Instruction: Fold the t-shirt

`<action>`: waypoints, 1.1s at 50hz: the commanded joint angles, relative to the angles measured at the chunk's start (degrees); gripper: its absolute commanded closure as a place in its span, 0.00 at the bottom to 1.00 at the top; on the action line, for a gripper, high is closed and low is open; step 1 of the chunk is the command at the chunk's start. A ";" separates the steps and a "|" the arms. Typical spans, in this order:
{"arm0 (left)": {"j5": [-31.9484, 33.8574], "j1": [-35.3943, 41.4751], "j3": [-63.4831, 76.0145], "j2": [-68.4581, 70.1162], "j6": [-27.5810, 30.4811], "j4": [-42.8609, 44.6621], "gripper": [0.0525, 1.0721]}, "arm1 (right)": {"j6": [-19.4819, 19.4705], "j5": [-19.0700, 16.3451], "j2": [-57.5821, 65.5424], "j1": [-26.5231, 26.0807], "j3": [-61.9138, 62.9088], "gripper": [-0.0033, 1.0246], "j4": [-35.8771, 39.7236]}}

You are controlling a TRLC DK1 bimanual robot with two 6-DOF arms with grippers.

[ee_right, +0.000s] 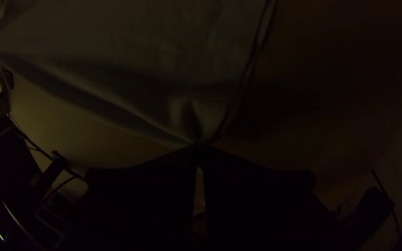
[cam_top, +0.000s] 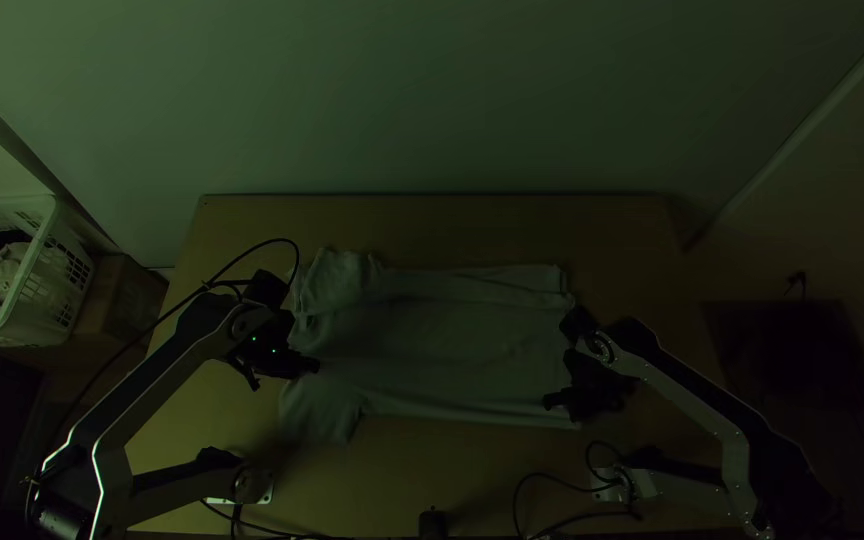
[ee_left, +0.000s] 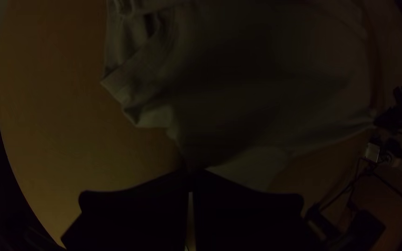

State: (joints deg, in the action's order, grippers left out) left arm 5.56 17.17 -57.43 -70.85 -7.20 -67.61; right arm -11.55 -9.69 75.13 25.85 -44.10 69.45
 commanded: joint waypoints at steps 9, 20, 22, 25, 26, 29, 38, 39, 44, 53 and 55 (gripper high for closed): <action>0.33 -2.75 -5.68 -0.08 2.19 -0.41 0.97 | 3.03 2.31 0.28 -5.46 -8.11 0.97 1.65; 0.24 -3.19 -8.49 -2.80 2.54 -0.06 0.97 | 3.11 3.89 3.70 -7.74 -15.14 0.97 0.69; 0.24 -3.19 -8.84 -3.42 2.54 -0.06 0.97 | 3.20 3.98 4.32 -8.00 -16.55 0.97 0.60; 0.24 -3.28 -9.81 -4.56 2.54 0.03 0.97 | 3.20 4.16 5.37 -8.44 -18.48 0.97 0.51; 0.24 -3.28 -10.07 -5.09 2.54 0.03 0.97 | 3.29 4.24 5.73 -8.62 -19.18 0.97 0.51; 0.24 -3.81 -11.13 -6.41 2.46 -0.06 0.97 | 3.47 4.68 6.87 -9.06 -20.77 0.97 0.51; 0.24 -4.60 -14.64 -11.15 2.72 -0.06 0.97 | 4.52 5.65 10.82 -10.29 -25.60 0.97 0.25; 0.24 -4.78 -15.17 -11.59 2.90 -0.06 0.97 | 4.61 5.74 11.26 -10.38 -26.13 0.97 0.16; 0.24 -6.18 -18.42 -14.58 3.86 -0.06 0.97 | 4.70 5.83 13.90 -10.90 -28.68 0.97 -0.37; 0.33 -8.29 -24.75 -19.77 5.27 -0.06 0.97 | 4.96 5.83 18.03 -11.26 -32.90 0.97 -1.25; 0.33 -8.56 -26.15 -20.73 5.80 -0.06 0.97 | 5.05 5.83 18.91 -11.26 -33.69 0.97 -1.34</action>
State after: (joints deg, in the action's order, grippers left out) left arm 5.56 9.76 -79.57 -89.27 -3.31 -67.35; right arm -7.18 -4.51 91.61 15.11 -75.22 68.12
